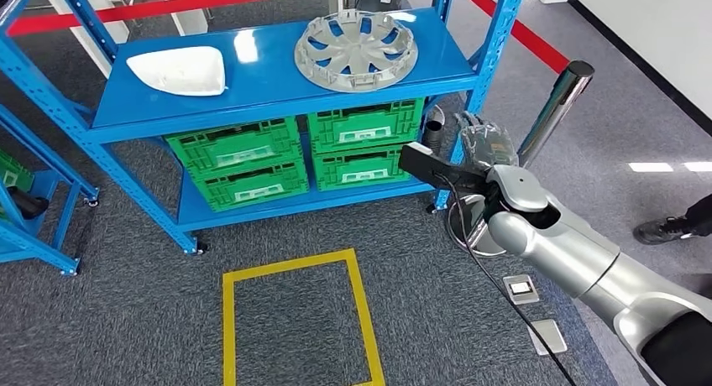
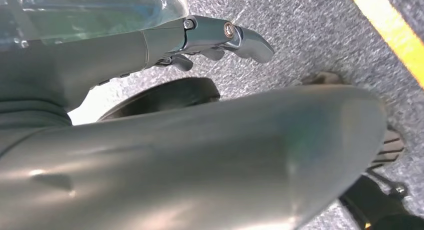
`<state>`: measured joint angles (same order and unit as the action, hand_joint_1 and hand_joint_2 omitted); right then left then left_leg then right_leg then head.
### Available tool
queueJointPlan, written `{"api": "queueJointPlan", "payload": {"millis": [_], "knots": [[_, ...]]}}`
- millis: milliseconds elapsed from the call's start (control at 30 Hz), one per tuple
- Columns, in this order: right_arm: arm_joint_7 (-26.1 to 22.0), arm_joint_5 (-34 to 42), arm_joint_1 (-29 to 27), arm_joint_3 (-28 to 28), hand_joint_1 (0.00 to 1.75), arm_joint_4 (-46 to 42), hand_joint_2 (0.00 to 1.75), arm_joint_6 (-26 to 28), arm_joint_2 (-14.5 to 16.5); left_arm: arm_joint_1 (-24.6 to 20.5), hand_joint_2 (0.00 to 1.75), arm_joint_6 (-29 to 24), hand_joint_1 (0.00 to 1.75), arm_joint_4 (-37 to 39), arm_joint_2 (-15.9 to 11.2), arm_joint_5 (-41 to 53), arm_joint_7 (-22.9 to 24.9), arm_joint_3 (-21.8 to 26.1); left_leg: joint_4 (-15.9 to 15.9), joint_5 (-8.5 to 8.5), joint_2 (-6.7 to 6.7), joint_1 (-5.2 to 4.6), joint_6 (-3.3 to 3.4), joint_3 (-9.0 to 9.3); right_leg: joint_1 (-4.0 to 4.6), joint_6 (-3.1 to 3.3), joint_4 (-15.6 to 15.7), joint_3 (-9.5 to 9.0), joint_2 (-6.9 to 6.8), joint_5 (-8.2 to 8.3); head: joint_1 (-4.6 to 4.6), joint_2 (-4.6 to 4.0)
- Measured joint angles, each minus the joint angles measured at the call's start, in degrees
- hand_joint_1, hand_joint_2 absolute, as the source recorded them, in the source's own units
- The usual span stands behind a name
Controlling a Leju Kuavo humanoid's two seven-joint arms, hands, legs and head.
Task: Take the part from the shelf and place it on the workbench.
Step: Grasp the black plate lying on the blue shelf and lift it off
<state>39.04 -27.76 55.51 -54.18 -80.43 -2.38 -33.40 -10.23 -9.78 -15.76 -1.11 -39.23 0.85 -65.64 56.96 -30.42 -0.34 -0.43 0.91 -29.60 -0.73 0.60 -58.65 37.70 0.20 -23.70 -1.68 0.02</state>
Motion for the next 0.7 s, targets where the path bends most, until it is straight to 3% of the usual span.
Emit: {"api": "queueJointPlan", "payload": {"millis": [700], "knots": [[0.0, -0.02, -0.09, 0.09, 0.0, -0.03, 0.0, 0.09, -0.02, 0.0, 0.0, 0.01, 0.0, 0.0, 0.0, 0.0, 0.0, 0.04, -0.05, -0.27, 0.07, 0.01, -0.26, 0.31, 0.11, 0.25, 0.12, 0.03, 0.08, -0.29, 0.14, 0.0]]}}
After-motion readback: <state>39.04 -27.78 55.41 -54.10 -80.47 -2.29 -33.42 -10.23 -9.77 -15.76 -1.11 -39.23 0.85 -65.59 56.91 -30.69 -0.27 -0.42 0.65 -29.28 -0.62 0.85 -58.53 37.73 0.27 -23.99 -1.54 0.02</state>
